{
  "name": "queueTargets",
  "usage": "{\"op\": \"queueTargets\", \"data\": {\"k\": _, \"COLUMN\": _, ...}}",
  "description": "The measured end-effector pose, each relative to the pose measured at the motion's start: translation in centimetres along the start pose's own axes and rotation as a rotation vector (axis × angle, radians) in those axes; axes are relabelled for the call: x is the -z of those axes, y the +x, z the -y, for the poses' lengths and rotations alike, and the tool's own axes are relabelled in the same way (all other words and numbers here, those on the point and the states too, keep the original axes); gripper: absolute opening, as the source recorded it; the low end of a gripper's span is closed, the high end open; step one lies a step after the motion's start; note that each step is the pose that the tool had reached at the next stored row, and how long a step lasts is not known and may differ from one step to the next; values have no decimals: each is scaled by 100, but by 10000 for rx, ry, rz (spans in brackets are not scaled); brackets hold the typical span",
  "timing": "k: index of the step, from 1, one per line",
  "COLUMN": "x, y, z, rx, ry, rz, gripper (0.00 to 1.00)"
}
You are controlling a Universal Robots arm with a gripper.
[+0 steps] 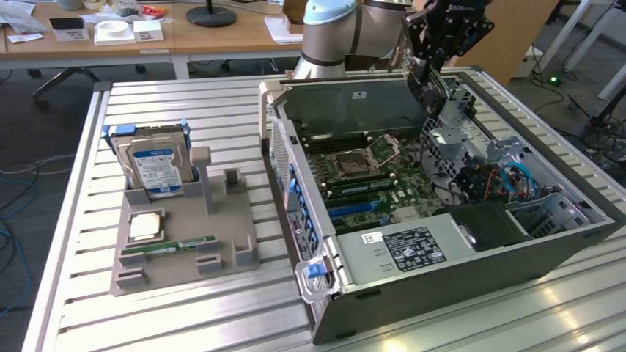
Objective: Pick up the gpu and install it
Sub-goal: 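Pick up the gpu and move the gpu toward the slot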
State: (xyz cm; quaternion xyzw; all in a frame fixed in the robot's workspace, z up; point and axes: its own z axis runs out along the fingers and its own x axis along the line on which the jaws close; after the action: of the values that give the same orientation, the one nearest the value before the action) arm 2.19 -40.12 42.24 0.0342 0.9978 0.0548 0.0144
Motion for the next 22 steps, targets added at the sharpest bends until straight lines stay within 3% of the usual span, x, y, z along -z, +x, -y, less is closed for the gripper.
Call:
{"op": "queueTargets", "data": {"k": 1, "x": -5, "y": -184, "z": -13, "rx": 0, "ry": 2, "rz": -1, "gripper": 27}}
{"op": "queueTargets", "data": {"k": 6, "x": -13, "y": -383, "z": -27, "rx": 0, "ry": 1, "rz": 0, "gripper": 27}}
{"op": "queueTargets", "data": {"k": 13, "x": -12, "y": -428, "z": -14, "rx": 0, "ry": 4, "rz": -1, "gripper": 27}}
{"op": "queueTargets", "data": {"k": 22, "x": 0, "y": -501, "z": 115, "rx": 0, "ry": 31, "rz": -3, "gripper": 27}}
